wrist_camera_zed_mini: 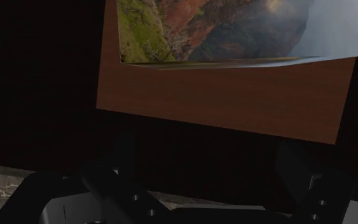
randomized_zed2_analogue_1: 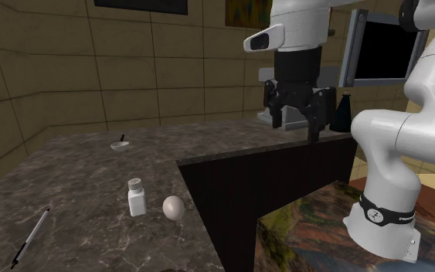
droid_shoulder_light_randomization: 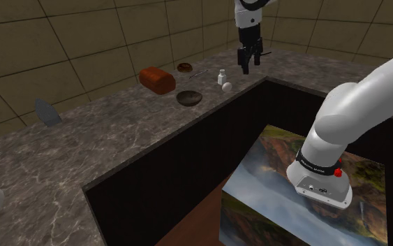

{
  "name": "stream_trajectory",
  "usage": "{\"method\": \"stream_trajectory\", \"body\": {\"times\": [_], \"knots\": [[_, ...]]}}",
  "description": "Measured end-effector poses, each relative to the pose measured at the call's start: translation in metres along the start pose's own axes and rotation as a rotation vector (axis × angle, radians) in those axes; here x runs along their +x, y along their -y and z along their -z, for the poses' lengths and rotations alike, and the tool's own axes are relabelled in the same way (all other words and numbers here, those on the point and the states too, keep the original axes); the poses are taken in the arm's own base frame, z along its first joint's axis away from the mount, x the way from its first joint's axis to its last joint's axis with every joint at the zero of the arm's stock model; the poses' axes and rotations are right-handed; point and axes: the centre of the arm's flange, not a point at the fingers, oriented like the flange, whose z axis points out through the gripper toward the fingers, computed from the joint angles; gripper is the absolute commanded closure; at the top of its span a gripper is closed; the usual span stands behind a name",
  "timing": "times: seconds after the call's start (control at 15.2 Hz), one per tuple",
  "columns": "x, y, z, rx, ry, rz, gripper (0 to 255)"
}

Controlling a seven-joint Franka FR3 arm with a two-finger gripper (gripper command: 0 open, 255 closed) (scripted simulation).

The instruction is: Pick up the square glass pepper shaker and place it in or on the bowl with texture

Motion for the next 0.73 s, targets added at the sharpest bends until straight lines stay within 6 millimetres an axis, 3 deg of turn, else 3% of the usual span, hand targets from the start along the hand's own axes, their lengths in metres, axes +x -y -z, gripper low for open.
{"method": "stream_trajectory", "body": {"times": [0.73], "knots": [[0.123,-0.074,-0.035,0.026,0.014,-0.024,0]]}}
